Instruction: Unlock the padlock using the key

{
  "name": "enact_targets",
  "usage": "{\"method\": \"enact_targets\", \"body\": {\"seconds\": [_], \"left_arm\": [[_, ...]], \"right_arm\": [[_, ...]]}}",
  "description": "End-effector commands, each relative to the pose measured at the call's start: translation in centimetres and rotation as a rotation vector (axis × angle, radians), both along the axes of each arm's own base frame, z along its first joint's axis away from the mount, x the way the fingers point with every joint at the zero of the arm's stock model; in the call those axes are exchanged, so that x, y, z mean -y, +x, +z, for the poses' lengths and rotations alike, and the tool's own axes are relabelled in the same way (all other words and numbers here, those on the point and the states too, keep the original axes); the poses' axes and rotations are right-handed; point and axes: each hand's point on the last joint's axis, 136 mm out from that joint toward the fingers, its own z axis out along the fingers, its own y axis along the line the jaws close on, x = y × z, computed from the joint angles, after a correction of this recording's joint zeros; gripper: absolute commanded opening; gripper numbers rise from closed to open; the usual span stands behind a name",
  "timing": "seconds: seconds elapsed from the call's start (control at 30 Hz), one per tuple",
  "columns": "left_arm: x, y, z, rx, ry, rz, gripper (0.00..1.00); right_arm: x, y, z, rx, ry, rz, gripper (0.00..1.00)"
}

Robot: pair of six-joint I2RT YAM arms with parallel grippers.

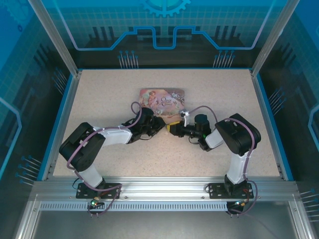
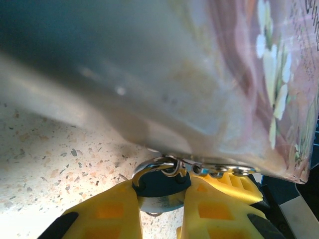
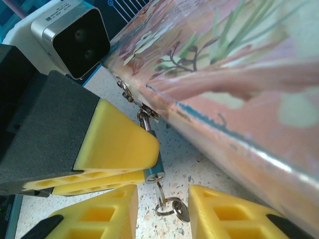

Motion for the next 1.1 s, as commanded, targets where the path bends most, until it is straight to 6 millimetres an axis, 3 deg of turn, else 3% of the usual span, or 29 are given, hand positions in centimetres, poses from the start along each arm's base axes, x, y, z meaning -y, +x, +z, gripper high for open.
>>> {"method": "enact_targets", "body": {"seconds": [0.0, 0.37, 0.6, 1.07], "left_arm": [[2.0, -0.7, 1.5, 0.017, -0.091, -0.072, 0.03], [2.5, -0.5, 2.1, 0.021, -0.116, -0.067, 0.03], [2.7, -0.3, 2.4, 0.016, -0.13, -0.055, 0.03], [3.7, 0.1, 2.9, 0.001, -0.191, -0.046, 0.03]], "right_arm": [[-1.2, -0.5, -0.4, -0.024, 0.0, 0.05, 0.3], [-1.3, -0.8, -1.6, -0.037, -0.031, 0.049, 0.3], [-0.4, -0.9, -1.5, -0.001, -0.041, -0.003, 0.35], [-1.2, -0.8, -1.6, -0.016, -0.036, 0.035, 0.27]]}}
